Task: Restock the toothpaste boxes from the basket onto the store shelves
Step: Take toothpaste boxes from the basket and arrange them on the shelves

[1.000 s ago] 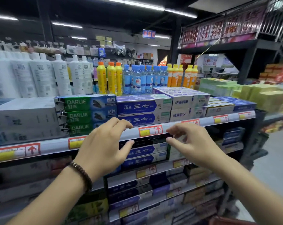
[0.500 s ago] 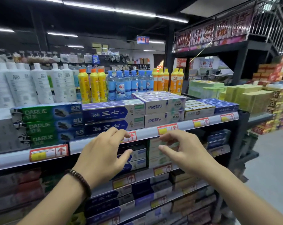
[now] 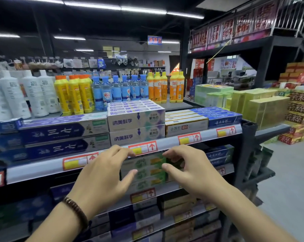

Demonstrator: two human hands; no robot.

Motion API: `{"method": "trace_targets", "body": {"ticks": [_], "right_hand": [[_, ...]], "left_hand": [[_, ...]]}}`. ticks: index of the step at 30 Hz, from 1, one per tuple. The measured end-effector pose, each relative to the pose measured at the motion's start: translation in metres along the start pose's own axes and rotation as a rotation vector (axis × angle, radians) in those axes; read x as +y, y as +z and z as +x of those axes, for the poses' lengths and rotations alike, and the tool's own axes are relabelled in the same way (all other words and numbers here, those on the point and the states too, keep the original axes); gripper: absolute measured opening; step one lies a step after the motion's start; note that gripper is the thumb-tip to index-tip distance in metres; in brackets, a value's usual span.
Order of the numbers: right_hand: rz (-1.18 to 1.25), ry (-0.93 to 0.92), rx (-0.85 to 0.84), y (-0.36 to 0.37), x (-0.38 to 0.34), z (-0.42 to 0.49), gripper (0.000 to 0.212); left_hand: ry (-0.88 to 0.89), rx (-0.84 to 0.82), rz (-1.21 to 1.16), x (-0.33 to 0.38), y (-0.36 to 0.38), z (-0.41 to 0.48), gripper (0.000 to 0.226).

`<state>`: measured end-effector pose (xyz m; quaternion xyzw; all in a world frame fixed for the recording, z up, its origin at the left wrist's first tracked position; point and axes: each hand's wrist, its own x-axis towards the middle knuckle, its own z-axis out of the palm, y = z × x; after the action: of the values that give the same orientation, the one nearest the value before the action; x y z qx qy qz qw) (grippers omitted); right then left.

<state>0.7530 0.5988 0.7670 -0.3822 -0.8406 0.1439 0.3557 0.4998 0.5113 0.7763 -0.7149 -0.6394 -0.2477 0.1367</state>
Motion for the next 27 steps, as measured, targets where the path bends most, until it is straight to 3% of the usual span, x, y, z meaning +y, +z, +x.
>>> {"method": "trace_targets", "body": {"ticks": [8,27], "right_hand": [[-0.022,0.057,0.015,-0.018,0.037,0.001,0.034],[-0.028,0.104,0.061,-0.021,0.067,0.040,0.032]], "left_hand": [[0.039,-0.031,-0.063,0.028,0.032,0.039,0.039],[0.090,-0.082,-0.134,0.017,0.068,0.075,0.047]]}}
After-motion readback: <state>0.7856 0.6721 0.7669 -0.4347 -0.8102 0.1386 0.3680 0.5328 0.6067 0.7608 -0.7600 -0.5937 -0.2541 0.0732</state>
